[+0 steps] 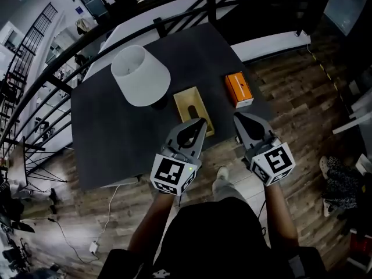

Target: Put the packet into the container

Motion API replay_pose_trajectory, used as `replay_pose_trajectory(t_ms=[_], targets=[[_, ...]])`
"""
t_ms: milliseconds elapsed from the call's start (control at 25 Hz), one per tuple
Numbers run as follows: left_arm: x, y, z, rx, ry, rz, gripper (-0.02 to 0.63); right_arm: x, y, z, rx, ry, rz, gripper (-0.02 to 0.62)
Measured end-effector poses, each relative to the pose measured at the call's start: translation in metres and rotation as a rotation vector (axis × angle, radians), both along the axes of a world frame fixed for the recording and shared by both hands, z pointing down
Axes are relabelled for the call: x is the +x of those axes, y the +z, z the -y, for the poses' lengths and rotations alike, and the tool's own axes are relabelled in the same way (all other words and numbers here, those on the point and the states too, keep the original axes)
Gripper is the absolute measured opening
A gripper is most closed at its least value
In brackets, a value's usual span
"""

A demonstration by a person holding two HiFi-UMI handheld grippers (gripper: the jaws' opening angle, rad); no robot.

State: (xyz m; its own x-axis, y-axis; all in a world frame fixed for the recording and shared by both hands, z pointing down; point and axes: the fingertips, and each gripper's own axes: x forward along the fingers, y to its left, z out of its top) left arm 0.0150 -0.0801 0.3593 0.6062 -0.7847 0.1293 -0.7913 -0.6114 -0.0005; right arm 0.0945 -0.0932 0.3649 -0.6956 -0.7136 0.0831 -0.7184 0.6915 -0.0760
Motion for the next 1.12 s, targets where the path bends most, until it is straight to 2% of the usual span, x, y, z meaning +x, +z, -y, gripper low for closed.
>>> replay_pose_trajectory(t_ms=[280, 640, 840, 1120], targets=[[0.006, 0.006, 0.046, -0.026, -0.039, 0.016, 0.006, 0.016, 0.015, 0.052, -0.040, 0.001, -0.010, 0.006], [0.016, 0.021, 0.075, -0.055, -0.061, 0.031, 0.006, 0.023, 0.025, 0.085, -0.046, 0.002, -0.015, 0.006], [0.020, 0.022, 0.086, -0.057, -0.040, 0.030, 0.006, 0.026, 0.029, 0.094, -0.067, 0.020, -0.023, 0.006], [0.018, 0.019, 0.109, -0.041, 0.043, 0.021, 0.006, 0.028, 0.042, 0.111, -0.102, 0.113, -0.052, 0.006]])
